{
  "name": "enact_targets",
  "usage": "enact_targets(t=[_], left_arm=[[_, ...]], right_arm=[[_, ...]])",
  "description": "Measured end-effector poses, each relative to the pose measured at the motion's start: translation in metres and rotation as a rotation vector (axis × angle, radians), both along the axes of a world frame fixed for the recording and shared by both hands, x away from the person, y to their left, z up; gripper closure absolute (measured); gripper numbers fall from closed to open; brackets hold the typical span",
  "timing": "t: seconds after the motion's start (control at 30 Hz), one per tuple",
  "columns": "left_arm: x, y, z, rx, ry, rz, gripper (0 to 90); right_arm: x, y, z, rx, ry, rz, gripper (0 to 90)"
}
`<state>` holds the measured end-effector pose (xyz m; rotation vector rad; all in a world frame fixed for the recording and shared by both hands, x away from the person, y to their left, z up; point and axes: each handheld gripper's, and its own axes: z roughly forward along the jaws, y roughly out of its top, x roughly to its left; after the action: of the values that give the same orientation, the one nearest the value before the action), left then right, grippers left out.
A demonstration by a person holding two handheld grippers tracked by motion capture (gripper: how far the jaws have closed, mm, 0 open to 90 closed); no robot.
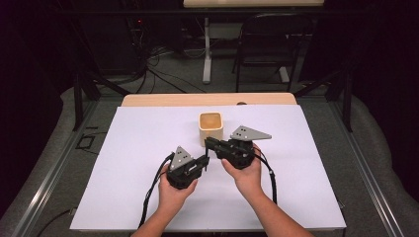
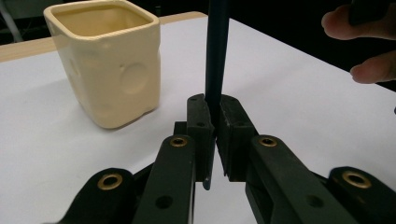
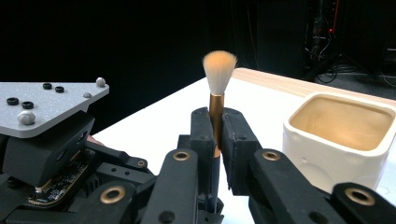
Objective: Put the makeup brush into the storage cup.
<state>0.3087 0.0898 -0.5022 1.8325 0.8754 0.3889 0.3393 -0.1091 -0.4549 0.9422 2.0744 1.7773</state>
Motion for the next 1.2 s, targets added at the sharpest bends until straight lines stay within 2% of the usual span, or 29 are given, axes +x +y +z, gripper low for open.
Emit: enact_targets(t=[0.2,0.27,0.37,0.53,0.7,0.83,0.87,1.1,1.2], left_arm=[[0.000,0.001,0.000,-0.002,0.004,0.001,83.1],[0.000,0.001,0.000,-0.003,0.005,0.001,79.1],[0.000,0.001,0.000,0.005,-0.001,-0.007,75.2],[-0.002,0.002,0.001,0.013,-0.010,-0.006,69.1],[-0.002,0.006,0.001,0.002,-0.007,-0.006,64.4],[-0.002,0.011,0.002,-0.005,-0.003,0.004,60.8],[-0.002,0.012,0.002,0.004,-0.003,0.009,60.0],[-0.002,0.020,0.000,0.022,0.002,0.025,53.1],[-0.001,0.024,-0.001,0.026,0.003,0.037,49.5]], right_arm=[[0.000,0.000,0.000,0.003,0.004,-0.001,83.8],[0.000,-0.001,0.001,-0.008,0.000,-0.005,83.8],[0.000,0.000,0.002,0.007,-0.008,-0.008,83.8],[0.001,-0.001,0.004,-0.011,-0.017,-0.016,83.8],[0.002,-0.002,0.005,-0.015,-0.027,-0.029,83.8],[0.005,-0.002,0.007,-0.014,-0.038,-0.047,83.8],[0.006,-0.004,0.008,-0.029,-0.037,-0.050,83.9],[0.011,-0.004,0.014,-0.048,-0.067,-0.077,83.9],[0.013,-0.006,0.017,-0.059,-0.066,-0.085,83.9]])
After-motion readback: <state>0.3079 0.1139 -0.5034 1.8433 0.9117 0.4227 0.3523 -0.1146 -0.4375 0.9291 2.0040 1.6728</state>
